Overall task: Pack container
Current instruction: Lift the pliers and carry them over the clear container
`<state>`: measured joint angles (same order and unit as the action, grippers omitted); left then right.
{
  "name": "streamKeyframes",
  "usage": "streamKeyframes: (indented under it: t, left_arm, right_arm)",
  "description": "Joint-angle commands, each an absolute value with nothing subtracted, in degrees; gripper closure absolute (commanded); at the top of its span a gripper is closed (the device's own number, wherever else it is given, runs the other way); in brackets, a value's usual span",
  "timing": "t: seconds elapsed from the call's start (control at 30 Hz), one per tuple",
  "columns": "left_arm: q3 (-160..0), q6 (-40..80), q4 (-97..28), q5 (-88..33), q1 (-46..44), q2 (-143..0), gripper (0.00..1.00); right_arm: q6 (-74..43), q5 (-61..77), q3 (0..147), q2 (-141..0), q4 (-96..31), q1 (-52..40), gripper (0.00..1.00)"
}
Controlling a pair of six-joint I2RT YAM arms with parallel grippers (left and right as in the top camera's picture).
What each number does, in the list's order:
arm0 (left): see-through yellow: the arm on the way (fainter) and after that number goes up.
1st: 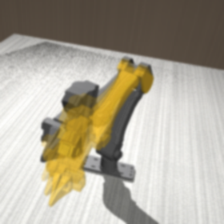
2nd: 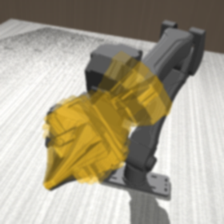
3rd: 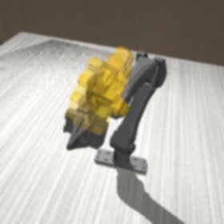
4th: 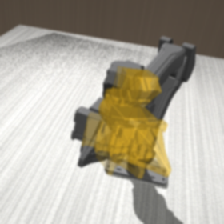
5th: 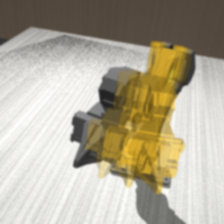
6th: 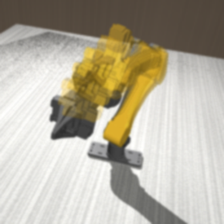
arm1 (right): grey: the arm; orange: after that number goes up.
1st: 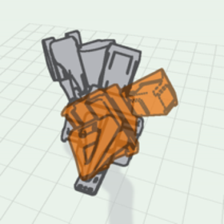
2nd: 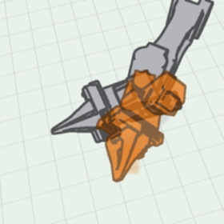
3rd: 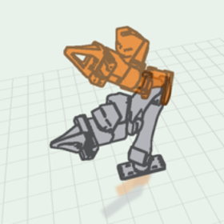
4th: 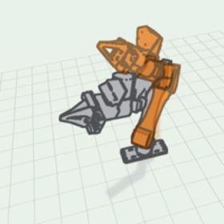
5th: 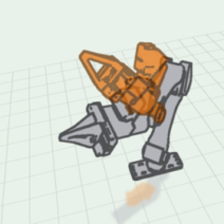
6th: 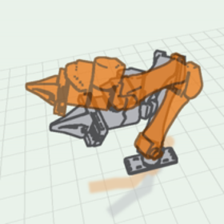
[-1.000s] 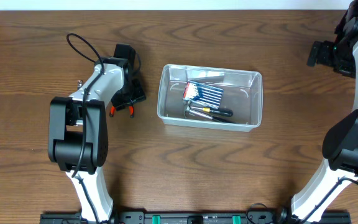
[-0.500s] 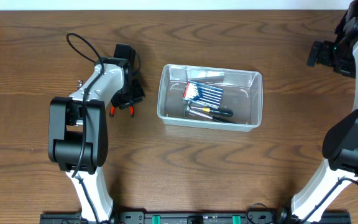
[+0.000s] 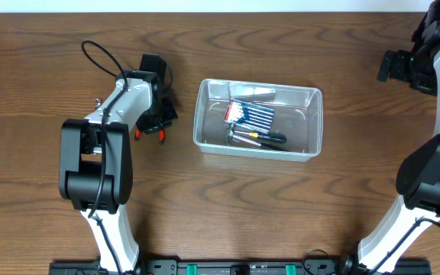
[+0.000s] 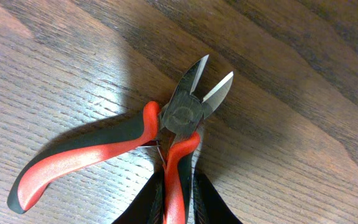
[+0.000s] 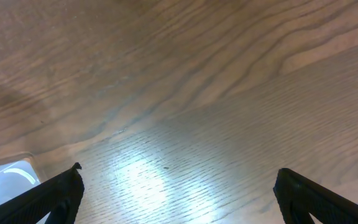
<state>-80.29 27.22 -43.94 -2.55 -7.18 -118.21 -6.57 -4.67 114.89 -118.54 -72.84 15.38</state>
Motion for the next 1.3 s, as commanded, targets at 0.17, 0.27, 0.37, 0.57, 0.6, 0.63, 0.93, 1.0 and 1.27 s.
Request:
streamKeyframes:
  t: [0.17, 0.27, 0.37, 0.57, 0.6, 0.63, 0.93, 1.0, 1.27]
  left_arm:
    - [-80.9, 27.7, -44.3, -1.9, -7.0, -119.2, 0.85]
    - [-80.9, 27.7, -44.3, -1.9, -7.0, -119.2, 0.91]
    - [-80.9, 27.7, -44.3, -1.9, -7.0, -119.2, 0.92]
    - [-80.9, 27.7, -44.3, -1.9, -7.0, -119.2, 0.94]
    - [-80.9, 27.7, -44.3, -1.9, -7.0, -119.2, 0.94]
    - [-80.9, 27.7, -44.3, -1.9, -7.0, -119.2, 0.94]
    - [-82.0, 24.5, -45.5, -1.9, -7.0, -116.1, 0.94]
    - [-83.3, 23.5, -46.2, -1.9, -7.0, -114.8, 0.94]
    - [-85.4, 17.3, -46.4, -1.9, -7.0, -106.0, 0.94]
  right_arm:
    - [-7.2, -4.9, 114.7, -118.4, -72.8, 15.7, 0.01]
    - [-7.2, -4.9, 114.7, -118.4, -72.8, 15.7, 0.01]
    - [-7.2, -4.9, 114.7, -118.4, -72.8, 15.7, 0.01]
    - [-7.2, -4.9, 114.7, -118.4, -72.8, 15.7, 0.01]
    - [-7.2, -4.9, 114.7, -118.4, -72.8, 15.7, 0.01]
    - [-7.2, -4.9, 114.7, -118.4, -72.8, 15.7, 0.01]
    - [-7.2, -4.9, 114.7, -118.4, -72.8, 15.7, 0.01]
    - [-7.2, -4.9, 114.7, -118.4, -72.8, 15.7, 0.01]
    - [-7.2, -4.9, 114.7, -118.4, -72.8, 15.7, 0.01]
